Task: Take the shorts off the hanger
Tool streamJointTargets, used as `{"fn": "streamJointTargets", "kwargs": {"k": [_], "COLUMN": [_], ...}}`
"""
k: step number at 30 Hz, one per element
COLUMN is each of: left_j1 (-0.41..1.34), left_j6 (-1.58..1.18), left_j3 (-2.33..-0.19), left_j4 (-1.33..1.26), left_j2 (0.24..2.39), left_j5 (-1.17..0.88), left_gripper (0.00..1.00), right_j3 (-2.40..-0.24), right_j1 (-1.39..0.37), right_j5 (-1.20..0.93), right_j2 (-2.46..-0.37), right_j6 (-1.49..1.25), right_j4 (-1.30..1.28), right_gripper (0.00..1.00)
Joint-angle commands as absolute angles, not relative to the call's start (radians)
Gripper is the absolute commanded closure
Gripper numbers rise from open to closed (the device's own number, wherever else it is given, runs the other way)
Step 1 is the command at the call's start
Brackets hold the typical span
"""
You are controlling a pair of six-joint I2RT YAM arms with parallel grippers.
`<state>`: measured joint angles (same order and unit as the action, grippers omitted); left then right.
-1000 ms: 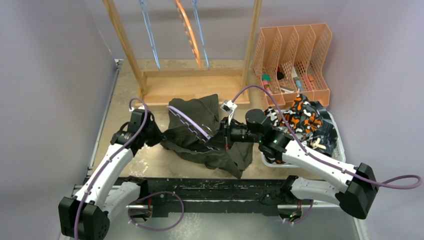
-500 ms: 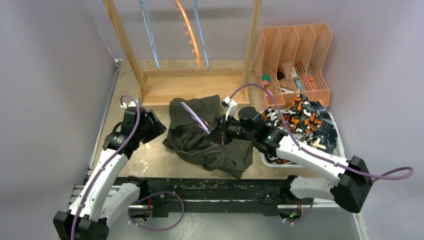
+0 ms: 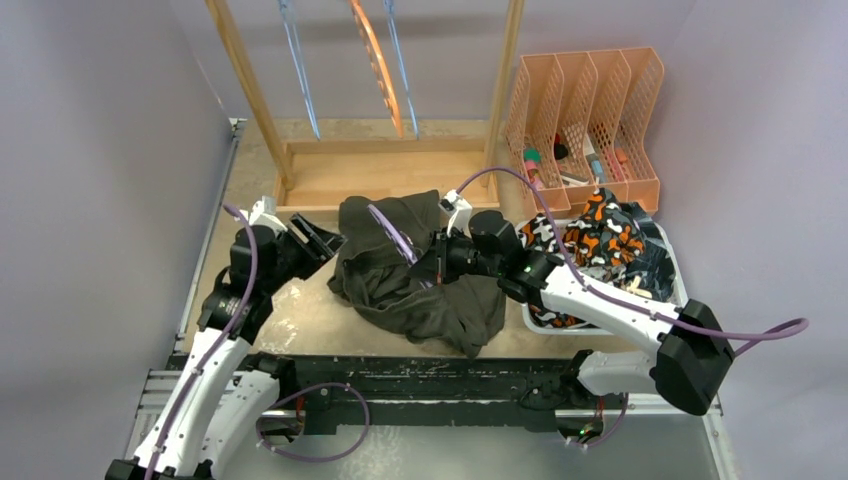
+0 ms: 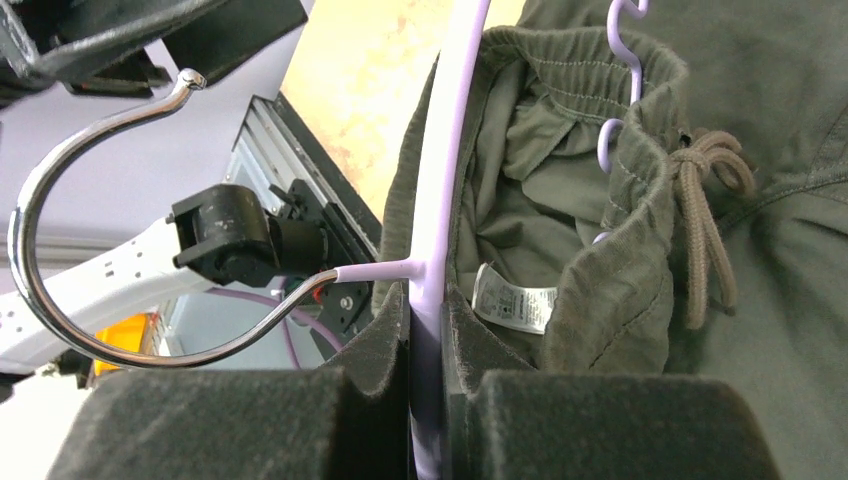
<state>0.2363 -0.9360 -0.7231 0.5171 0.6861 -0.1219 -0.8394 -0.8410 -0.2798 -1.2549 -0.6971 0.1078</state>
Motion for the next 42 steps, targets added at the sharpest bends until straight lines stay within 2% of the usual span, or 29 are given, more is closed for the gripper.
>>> {"fn": "streamJointTargets", "kwargs": {"k": [1, 11, 18, 21, 27, 32, 42], "left_j1": [0.241, 0.318, 0.598, 0.653, 0.686, 0.708, 0.728], "left_j6": [-1.095, -1.191, -1.199, -1.171, -1.197, -1.226, -1.259], "left_j3": [-0.646, -0.597, -0.586, -0.644, -0.635, -0.61, -0.588], "left_j4": [0.264, 0.097, -0.019, 0.012, -0.108, -0.185, -0.132], "left_j2": [0.609, 0.638, 0.77, 0.859, 0.922, 0.939, 0.919], "left_j5": [-0.199, -0.107, 0.117, 0.188, 0.172, 0.156, 0.099], "left_gripper": [0.41, 0.41, 0.41, 0.41, 0.52, 0.55, 0.67], "right_j3": [-0.872, -0.876, -0.878, -0.87, -0.857, -0.865, -0.823], "right_j1": [-0.818, -0.808, -0.809, -0.809, -0.808, -0.808, -0.809], "right_j5": [-0.278, -0.391, -0.415, -0.412, -0.42, -0.446, -0.443], "right_j2": [-1.217, -1.25, -1.249, -1.248, -1.239, -1.261, -1.276], "right_j6": [-0.755, -0.791, -0.783, -0.779, -0.805, -0.811, -0.861], "right_j4": [0.228, 0.284, 0.277, 0.277, 0.313, 0.314, 0.419], "right_gripper": [1.0, 1.0, 1.0, 1.0, 1.0, 1.0, 1.0]}}
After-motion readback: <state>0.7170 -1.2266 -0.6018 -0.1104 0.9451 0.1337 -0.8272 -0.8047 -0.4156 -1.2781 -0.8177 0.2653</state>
